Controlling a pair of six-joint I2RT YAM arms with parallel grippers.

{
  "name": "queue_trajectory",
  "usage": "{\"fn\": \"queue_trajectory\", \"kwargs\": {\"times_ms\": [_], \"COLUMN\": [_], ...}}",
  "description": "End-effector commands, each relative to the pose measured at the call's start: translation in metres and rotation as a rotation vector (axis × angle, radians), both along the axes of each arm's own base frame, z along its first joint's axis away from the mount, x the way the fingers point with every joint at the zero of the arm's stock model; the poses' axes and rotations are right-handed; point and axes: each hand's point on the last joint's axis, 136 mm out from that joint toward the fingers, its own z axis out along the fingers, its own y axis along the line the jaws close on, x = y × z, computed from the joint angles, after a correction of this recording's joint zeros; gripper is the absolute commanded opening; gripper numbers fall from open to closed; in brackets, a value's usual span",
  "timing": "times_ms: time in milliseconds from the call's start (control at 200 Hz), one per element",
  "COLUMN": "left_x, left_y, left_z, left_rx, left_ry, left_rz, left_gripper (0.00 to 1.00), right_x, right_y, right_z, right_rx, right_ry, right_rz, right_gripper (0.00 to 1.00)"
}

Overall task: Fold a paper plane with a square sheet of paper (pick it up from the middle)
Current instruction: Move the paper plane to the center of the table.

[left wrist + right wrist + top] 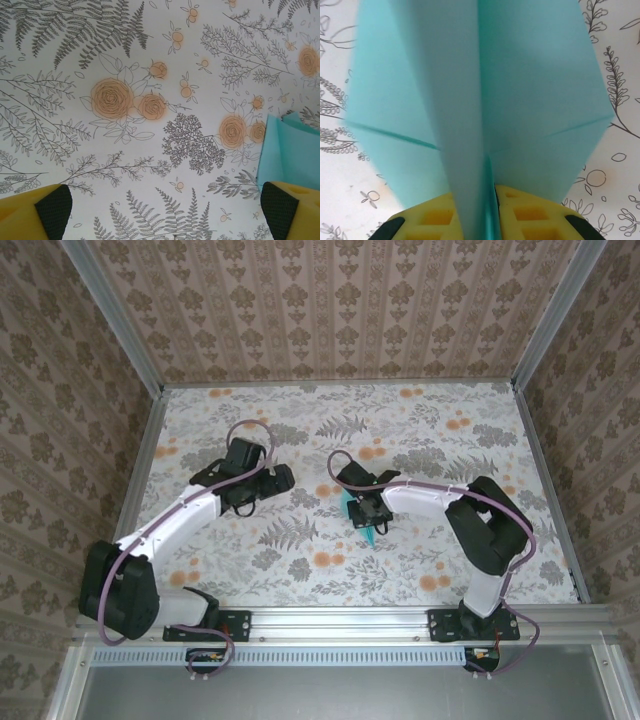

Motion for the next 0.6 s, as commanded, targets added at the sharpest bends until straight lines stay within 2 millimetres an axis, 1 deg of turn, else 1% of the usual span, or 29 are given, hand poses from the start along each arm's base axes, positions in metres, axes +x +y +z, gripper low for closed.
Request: {"fn": "queue_trajectory", "kwargs": {"times_ms": [0, 50, 65, 90, 170, 250, 295, 350, 430, 505, 550, 595], "left_x": [-0.008, -0.008, -0.008, -0.008, -0.009, -0.008, -0.009, -0.009, -0.01, -0.01, -0.01, -0.011], "left_y": [0.013, 0.014, 0.014, 0.014, 0.016, 0.017, 0.016, 0.016, 0.016, 0.016, 0.015, 0.015], "left_z": [-0.006, -0.007, -0.008, -0.008, -0.01, -0.012, -0.012, -0.013, -0.013, -0.013, -0.014, -0.014], "left_rx": [0.056, 0.059, 0.059, 0.059, 0.061, 0.058, 0.054, 0.055, 0.055, 0.051, 0.048, 0.046], "left_ry": [0.014, 0.017, 0.019, 0.019, 0.026, 0.028, 0.031, 0.033, 0.038, 0.038, 0.041, 0.041], "left_rz": [0.001, 0.002, 0.004, 0.004, 0.01, 0.013, 0.013, 0.01, 0.008, 0.006, 0.004, 0.002], "left_gripper": [1.0, 1.0, 1.0, 1.0, 1.0, 1.0, 1.0, 1.0, 1.0, 1.0, 1.0, 1.0], "right_x": [0.0, -0.002, 0.001, 0.001, -0.003, -0.004, -0.003, 0.002, 0.016, 0.037, 0.049, 0.062], "right_y": [-0.002, -0.005, -0.002, -0.002, -0.005, -0.009, -0.011, -0.01, -0.001, 0.01, 0.015, 0.017], "right_z": [-0.006, -0.01, -0.01, -0.012, -0.022, -0.032, -0.033, -0.024, 0.003, 0.03, 0.041, 0.047], "right_rx": [-0.015, -0.027, -0.016, -0.02, -0.041, -0.071, -0.085, -0.078, -0.034, 0.017, 0.043, 0.061], "right_ry": [0.022, 0.028, 0.012, 0.008, 0.0, -0.014, -0.024, -0.052, -0.13, -0.195, -0.213, -0.222], "right_rz": [-0.033, -0.038, -0.04, -0.039, -0.026, -0.015, -0.015, -0.014, -0.002, 0.001, -0.004, -0.019], "right_gripper": [0.16, 0.15, 0.15, 0.14, 0.13, 0.1, 0.08, 0.07, 0.06, 0.06, 0.05, 0.06]}}
